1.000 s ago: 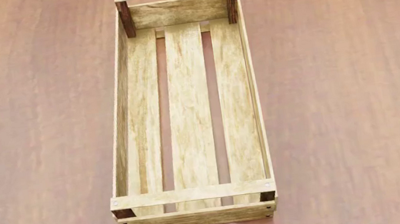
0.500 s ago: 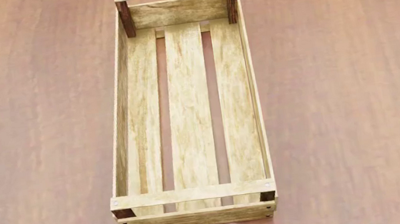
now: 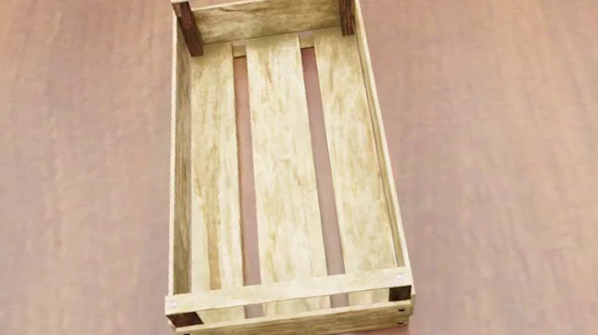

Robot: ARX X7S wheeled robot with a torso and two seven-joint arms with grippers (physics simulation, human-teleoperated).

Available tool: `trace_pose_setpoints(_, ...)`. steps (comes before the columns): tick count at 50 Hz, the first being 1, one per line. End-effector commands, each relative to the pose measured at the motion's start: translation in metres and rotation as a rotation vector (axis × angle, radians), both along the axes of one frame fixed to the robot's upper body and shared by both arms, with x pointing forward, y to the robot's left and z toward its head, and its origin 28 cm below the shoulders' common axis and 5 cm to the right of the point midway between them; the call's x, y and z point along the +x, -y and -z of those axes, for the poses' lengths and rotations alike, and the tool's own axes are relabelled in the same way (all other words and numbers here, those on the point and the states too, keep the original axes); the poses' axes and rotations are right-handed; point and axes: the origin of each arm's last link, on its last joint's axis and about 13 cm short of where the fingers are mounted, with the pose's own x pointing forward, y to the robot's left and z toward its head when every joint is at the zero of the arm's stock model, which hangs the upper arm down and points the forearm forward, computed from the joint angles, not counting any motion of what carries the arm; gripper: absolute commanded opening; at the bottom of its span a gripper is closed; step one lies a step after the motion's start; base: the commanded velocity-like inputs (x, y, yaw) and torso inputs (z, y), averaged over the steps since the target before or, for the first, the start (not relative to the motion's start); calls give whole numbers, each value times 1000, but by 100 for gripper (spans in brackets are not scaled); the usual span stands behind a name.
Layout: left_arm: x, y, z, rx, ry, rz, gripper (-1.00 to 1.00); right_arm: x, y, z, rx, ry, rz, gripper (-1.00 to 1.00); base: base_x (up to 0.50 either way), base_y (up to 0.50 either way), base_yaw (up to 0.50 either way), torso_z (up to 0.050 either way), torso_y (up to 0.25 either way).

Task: Stack the right bowl on the left bowl and place them in the tray.

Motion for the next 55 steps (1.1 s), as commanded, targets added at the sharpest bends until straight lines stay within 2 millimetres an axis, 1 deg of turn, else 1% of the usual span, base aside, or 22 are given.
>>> trace_pose_setpoints(1, 3, -4, 6, -12, 31, -16, -100, 2, 0, -1, -17, 19, 8, 100, 0, 0, 0, 0, 0)
trace_pose_setpoints(10, 9, -6, 13, -12, 20, -16, -100, 2, 1, 1, -15, 15, 11, 100, 0, 0, 0, 0, 0)
trace_pose_setpoints(20, 9, -9, 14, -3, 14, -39, -100, 2, 1, 2, -15, 12, 10, 100, 0, 0, 0, 0, 0)
trace_pose_setpoints(33, 11, -16, 22, -1, -9, -90, -100, 2, 1, 2, -17, 10, 11, 100, 0, 0, 0, 0, 1)
trace_pose_setpoints(45, 11, -17, 26, -3, -21, -100, -100, 1, 1, 2, -18, 9, 10, 100, 0, 0, 0, 0, 0)
trace_pose_setpoints(55, 16, -17, 30, 7, -43, -105, -100, 2, 1, 2, -20, 8, 10, 100, 0, 0, 0, 0, 0)
